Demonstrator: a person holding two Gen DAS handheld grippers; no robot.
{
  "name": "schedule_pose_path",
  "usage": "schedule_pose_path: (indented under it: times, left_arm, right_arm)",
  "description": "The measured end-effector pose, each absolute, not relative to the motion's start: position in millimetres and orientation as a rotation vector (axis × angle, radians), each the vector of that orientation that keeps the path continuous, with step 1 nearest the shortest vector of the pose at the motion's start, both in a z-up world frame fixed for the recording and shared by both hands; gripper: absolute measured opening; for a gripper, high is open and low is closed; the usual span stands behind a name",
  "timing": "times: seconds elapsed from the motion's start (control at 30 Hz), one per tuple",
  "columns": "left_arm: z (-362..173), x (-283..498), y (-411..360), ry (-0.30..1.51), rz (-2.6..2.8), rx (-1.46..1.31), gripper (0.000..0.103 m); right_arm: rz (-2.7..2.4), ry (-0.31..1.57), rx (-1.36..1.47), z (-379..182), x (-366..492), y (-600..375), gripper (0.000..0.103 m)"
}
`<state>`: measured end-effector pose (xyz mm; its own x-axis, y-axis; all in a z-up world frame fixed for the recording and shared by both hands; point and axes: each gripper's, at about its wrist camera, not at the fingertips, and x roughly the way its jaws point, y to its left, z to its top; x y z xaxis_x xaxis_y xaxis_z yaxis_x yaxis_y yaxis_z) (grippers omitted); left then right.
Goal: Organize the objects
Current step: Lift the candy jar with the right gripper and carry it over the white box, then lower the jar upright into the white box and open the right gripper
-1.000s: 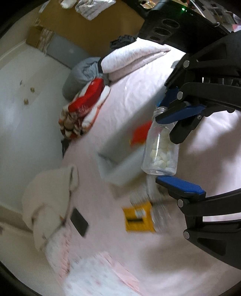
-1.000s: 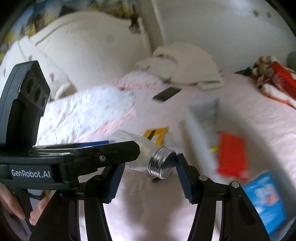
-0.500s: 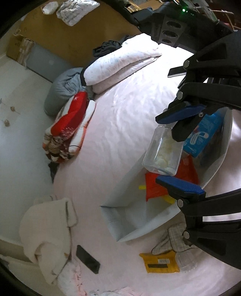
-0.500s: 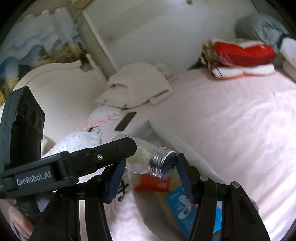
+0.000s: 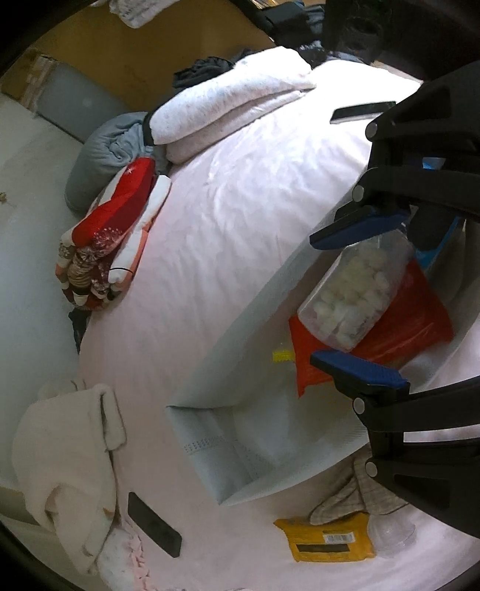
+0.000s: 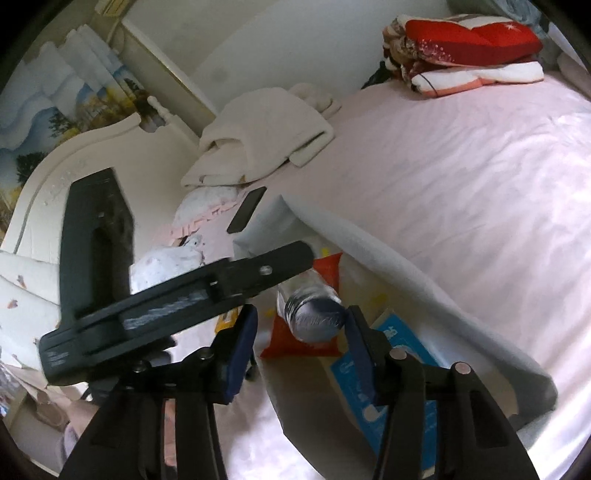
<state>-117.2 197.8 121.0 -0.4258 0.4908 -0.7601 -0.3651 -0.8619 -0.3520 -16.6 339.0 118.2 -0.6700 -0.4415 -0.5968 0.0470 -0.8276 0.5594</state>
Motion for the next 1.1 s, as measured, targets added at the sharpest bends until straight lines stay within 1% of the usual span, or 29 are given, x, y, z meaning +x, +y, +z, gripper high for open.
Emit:
schedule_pose_path:
  times: [0.17,0.23,0.27,0.37,0.43,0.7,0.73,0.8,0.87,0.9,0.97,1.0,1.1]
  left_arm:
    - [123,-115,198,-0.107,2.327,-1.259,0.054]
    - [129,-116,193,-0.116,2.346,-1.234,0.054]
    - [131,-116,191,-0.114,2.357,-1.223,0.054]
    - [141,-113,183,-0.083,2.395,-1.189,0.054]
    - [145,-109,174,-0.053,2.415,-1.179,0.054]
    - [136,-73,113,0.108,2.533,-1.234,0.055]
    - [131,-66,102,0.112,2.542,-1.248,0.055]
    - [122,-57,86,0.112,2.546,-1.271,0.055]
    - [110,-48,71,0.107,2.541,-1.303,0.055]
    - [105,-45,66,0.1,2.537,-1.315,0.055]
    - [96,-40,54,0.072,2.531,-1.332,0.055]
    - [92,-37,48,0.048,2.537,-1.331,0.055]
    - [83,-30,27,-0.098,2.554,-1.29,0.055]
  right_arm:
    - [-2.507,-0.695,1.152,112,-21,328,0.049]
    - [-2.524,-0.588,1.179,110,-25,316,0.049]
    - [-2.54,-0.484,1.22,108,-29,305,0.049]
    - [-2.589,-0.323,1.328,96,-44,292,0.049]
    - [-2.619,-0.345,1.321,96,-52,295,0.049]
    - [-2.775,-0.194,1.279,103,-50,290,0.049]
    - [-2.769,-0.198,1.29,103,-50,289,0.049]
    - [-2.687,-0.288,1.326,100,-53,290,0.049]
    - [-2.484,-0.52,1.382,87,-61,296,0.049]
    - [-2.453,-0.557,1.387,86,-62,297,0.049]
    - [-2.467,-0.542,1.383,87,-63,298,0.049]
    - [-2.454,-0.57,1.39,86,-63,300,0.05]
    - [-2.446,-0.606,1.393,86,-68,305,0.05]
